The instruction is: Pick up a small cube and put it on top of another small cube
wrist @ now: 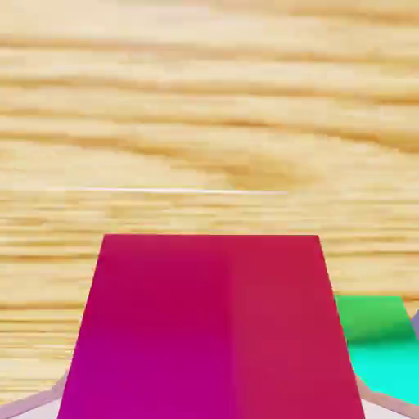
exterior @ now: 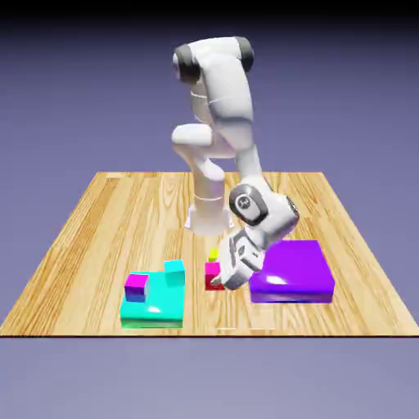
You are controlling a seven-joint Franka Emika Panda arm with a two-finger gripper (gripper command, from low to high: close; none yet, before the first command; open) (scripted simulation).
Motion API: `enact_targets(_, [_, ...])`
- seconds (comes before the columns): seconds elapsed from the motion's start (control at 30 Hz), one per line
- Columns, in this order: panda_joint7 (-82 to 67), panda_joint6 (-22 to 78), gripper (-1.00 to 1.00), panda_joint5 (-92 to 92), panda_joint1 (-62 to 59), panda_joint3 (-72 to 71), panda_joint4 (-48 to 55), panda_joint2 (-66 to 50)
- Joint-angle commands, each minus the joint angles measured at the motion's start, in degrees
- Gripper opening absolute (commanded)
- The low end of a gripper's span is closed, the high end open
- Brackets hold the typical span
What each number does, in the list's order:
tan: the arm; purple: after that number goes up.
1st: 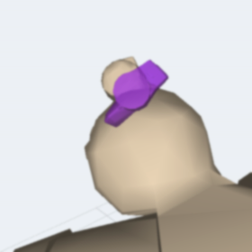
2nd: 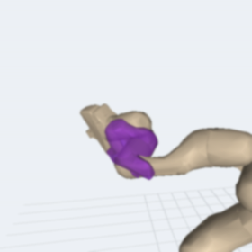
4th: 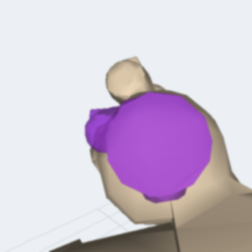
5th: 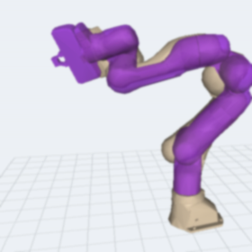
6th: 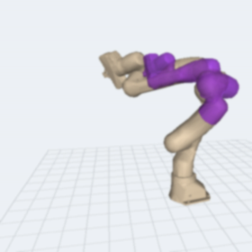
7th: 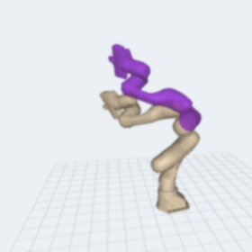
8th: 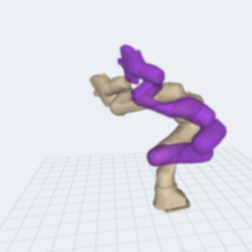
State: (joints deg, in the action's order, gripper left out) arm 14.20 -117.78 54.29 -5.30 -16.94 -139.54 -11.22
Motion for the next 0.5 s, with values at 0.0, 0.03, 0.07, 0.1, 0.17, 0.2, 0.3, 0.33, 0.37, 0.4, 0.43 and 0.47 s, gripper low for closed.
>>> enact_targets(0.0, [-1.40, 1.23, -1.00, -2.33, 0.62, 1.78, 0.31, 1.78])
enact_targets(0.03, [-2.88, 2.49, -1.00, -4.82, 1.24, 3.55, 0.63, 3.57])
enact_targets(0.07, [-4.36, 3.76, -1.00, -7.31, 1.85, 5.33, 0.94, 5.35])
enact_targets(0.1, [-5.84, 5.02, -1.00, -9.80, 2.47, 7.10, 1.26, 7.13])
enact_targets(0.17, [-7.37, 6.32, -1.00, -12.38, 3.11, 8.93, 1.58, 8.97])
enact_targets(0.2, [-7.37, 6.32, -1.00, -12.38, 3.11, 8.93, 1.58, 8.97])
enact_targets(0.3, [-3.16, -1.14, -1.00, -6.22, 0.79, 11.52, -1.22, 3.76])
enact_targets(0.33, [-2.89, -1.61, -1.00, -5.84, 0.64, 11.68, -1.39, 3.43])
enact_targets(0.37, [-2.89, -1.61, 1.00, -5.84, 0.64, 11.68, -1.39, 3.43])
enact_targets(0.4, [-2.89, -1.61, 1.00, -5.84, 0.64, 11.68, -1.39, 3.43])
enact_targets(0.43, [-4.29, 0.88, 1.00, -7.89, 1.42, 10.82, -0.46, 5.17])
enact_targets(0.47, [-5.70, 3.37, 1.00, -9.94, 2.19, 9.95, 0.47, 6.91])
